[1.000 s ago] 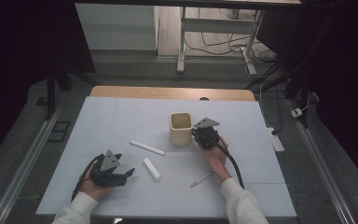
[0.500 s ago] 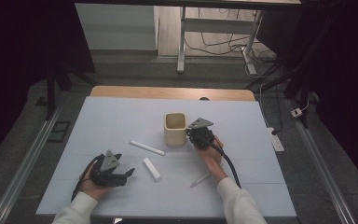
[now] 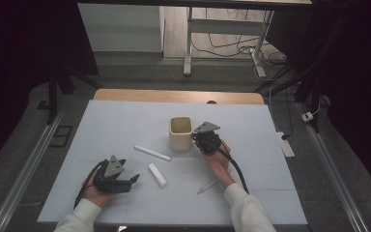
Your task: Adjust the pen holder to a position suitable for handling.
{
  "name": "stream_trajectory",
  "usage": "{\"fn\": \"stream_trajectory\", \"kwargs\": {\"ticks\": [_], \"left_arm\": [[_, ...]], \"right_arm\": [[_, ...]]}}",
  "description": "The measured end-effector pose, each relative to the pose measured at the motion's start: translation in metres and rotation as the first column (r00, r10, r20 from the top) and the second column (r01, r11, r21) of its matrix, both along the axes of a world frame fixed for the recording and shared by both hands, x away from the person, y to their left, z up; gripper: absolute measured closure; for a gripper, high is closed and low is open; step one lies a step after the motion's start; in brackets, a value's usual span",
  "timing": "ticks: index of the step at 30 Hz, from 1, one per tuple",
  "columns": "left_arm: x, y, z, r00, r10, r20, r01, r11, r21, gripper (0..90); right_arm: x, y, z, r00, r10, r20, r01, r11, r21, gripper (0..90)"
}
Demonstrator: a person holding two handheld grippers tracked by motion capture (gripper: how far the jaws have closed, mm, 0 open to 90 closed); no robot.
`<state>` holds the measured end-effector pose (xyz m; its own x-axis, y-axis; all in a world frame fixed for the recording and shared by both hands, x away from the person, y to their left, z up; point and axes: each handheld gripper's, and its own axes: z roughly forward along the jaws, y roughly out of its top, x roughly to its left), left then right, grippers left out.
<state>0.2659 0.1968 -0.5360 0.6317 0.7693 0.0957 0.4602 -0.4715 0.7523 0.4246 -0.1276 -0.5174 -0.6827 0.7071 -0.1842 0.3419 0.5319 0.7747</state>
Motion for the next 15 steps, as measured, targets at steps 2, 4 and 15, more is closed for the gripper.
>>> {"fn": "stream_trajectory", "kwargs": {"ticks": [2, 4, 15], "left_arm": [[0.000, 0.000, 0.000, 1.0000, -0.001, 0.002, 0.001, 1.0000, -0.001, 24.6], [-0.001, 0.001, 0.001, 1.0000, 0.002, 0.004, -0.002, 1.0000, -0.002, 24.6], [-0.003, 0.004, 0.002, 0.9999, 0.011, 0.012, -0.011, 0.9999, -0.002, 24.6]], "right_arm": [[0.000, 0.000, 0.000, 1.0000, 0.001, 0.001, -0.001, 1.0000, -0.001, 89.6], [-0.001, -0.001, 0.003, 0.9999, 0.004, 0.010, -0.004, 1.0000, 0.005, 89.6], [-0.005, -0.008, 0.015, 0.9990, 0.041, 0.020, -0.041, 0.9983, 0.042, 89.5]]}}
